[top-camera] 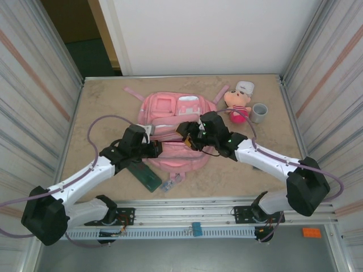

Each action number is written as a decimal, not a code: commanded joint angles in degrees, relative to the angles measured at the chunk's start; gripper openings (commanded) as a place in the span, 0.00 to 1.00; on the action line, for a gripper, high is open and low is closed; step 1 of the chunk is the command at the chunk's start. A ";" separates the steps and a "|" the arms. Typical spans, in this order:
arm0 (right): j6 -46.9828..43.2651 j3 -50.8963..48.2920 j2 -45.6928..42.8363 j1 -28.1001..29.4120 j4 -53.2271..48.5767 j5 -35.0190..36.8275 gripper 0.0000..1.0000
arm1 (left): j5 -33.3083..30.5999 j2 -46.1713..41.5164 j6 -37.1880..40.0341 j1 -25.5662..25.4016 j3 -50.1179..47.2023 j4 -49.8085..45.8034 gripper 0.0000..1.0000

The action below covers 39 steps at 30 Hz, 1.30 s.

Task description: Pack books, pencil case, and school supplies into a backpack

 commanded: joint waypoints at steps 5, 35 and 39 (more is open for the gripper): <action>-2.58 3.66 2.47 -1.57 2.73 -0.81 0.13 | -1.39 -1.20 2.43 0.30 2.11 1.94 0.00; 1.03 6.04 2.39 -1.87 1.25 5.90 0.67 | 10.10 -0.21 7.80 9.36 1.60 7.12 0.00; 2.34 7.16 5.32 1.87 3.87 10.72 0.65 | 10.23 0.22 7.59 8.69 1.77 7.31 0.00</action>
